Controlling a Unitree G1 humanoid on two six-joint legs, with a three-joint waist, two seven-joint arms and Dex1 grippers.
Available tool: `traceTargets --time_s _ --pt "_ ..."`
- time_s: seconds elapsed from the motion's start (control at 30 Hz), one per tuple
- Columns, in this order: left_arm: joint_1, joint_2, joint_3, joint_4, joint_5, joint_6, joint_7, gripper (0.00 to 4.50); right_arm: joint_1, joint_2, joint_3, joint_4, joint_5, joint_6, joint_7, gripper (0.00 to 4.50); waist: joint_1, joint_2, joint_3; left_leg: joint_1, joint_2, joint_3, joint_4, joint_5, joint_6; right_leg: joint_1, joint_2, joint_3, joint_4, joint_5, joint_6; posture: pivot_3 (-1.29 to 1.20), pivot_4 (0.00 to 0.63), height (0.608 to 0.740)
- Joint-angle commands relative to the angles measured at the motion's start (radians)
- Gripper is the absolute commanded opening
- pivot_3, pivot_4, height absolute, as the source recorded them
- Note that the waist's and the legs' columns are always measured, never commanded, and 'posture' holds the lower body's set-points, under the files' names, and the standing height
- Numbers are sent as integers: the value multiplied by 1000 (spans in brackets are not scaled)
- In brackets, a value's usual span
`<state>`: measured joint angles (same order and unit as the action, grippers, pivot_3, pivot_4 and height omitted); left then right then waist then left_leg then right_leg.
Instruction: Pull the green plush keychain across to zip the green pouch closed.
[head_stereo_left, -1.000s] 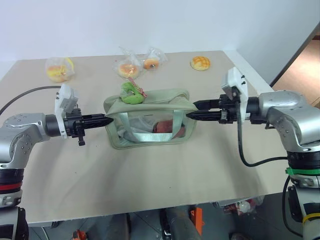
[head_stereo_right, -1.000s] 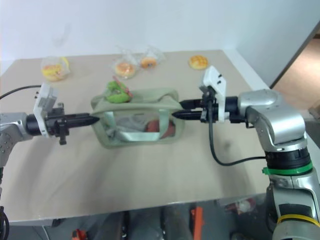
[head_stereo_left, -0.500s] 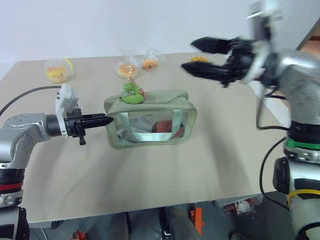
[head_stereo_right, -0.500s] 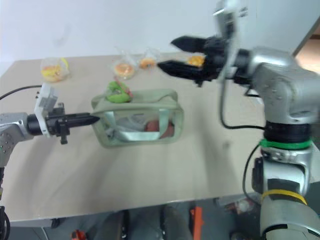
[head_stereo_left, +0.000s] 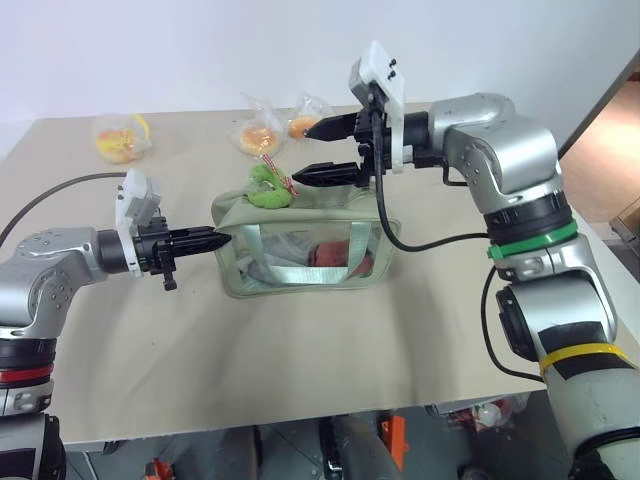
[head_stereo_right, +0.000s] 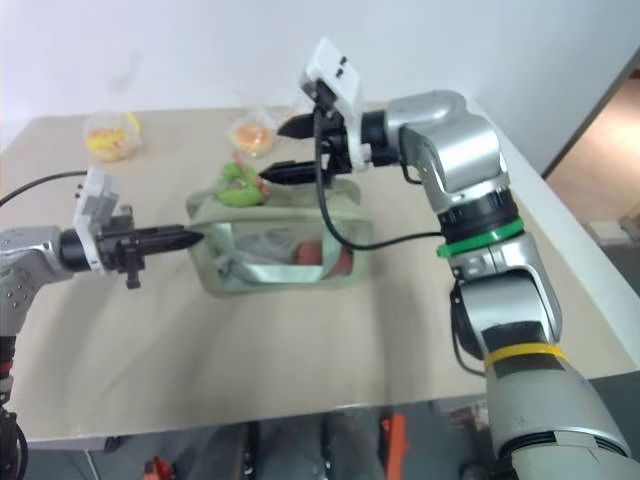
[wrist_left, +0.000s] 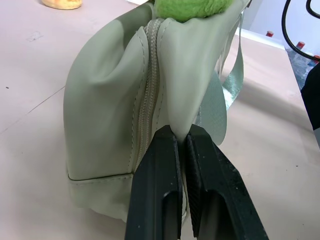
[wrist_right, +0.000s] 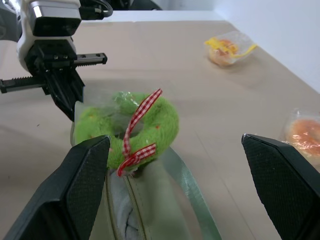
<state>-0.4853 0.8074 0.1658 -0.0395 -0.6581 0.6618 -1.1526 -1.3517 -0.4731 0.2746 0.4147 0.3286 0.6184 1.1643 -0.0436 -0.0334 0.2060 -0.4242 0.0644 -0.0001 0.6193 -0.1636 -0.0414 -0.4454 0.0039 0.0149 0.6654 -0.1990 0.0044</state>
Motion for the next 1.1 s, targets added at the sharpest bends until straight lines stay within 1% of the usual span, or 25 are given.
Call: traceTargets --time_s 0.03,0.3,0.47,0.5,0.63,0.67,0.8,0.9,0.93,1.1 --pt "25 -2 13 -44 -9 1 16 0 -41 40 13 43 -42 -69 39 4378 0 0 0 0 0 0 0 0 0 0 0 0 0 0 0 0 150 740" --pt "62 -3 29 -84 -31 10 51 0 -84 131 3 214 -111 -142 50 4378 -1 0 0 0 0 0 0 0 0 0 -1 0 0 0 0 0 150 740" --pt "76 1 38 -100 -40 15 68 0 -88 150 -6 258 -130 -165 66 4378 -1 0 0 0 0 0 0 0 0 0 0 0 0 0 0 0 150 740" --pt "79 2 41 -103 -42 16 69 0 -87 151 -8 261 -131 -168 71 4137 -1 0 0 0 0 0 0 0 0 0 0 0 0 0 0 0 150 740" --pt "83 4 41 -101 -44 11 76 0 -80 148 -13 257 -130 -173 95 2924 -1 0 0 0 0 0 0 0 0 0 0 0 0 0 0 0 150 740" --pt "83 5 41 -100 -46 10 77 0 -79 147 -12 258 -134 -175 97 2492 -1 0 0 0 0 0 0 0 0 0 0 0 0 0 0 0 150 740" --pt "77 3 36 -97 -47 10 81 0 -78 148 -15 266 -144 -181 93 1201 -1 0 0 0 0 0 0 0 0 0 0 0 0 0 0 0 150 740" --pt "73 0 33 -91 -45 8 82 0 -79 149 -13 279 -156 -185 83 118 -1 0 0 0 0 0 0 0 0 0 0 0 0 0 0 0 150 740" --pt "71 -2 31 -87 -43 6 82 0 -84 149 -13 297 -164 -189 72 52 -1 0 0 0 0 0 0 0 0 0 0 0 0 0 0 0 150 740" --pt "66 -8 27 -72 -39 -2 82 0 -113 146 -22 364 -192 -210 41 52 -1 0 0 0 0 0 0 0 0 0 0 0 0 0 0 0 150 740"
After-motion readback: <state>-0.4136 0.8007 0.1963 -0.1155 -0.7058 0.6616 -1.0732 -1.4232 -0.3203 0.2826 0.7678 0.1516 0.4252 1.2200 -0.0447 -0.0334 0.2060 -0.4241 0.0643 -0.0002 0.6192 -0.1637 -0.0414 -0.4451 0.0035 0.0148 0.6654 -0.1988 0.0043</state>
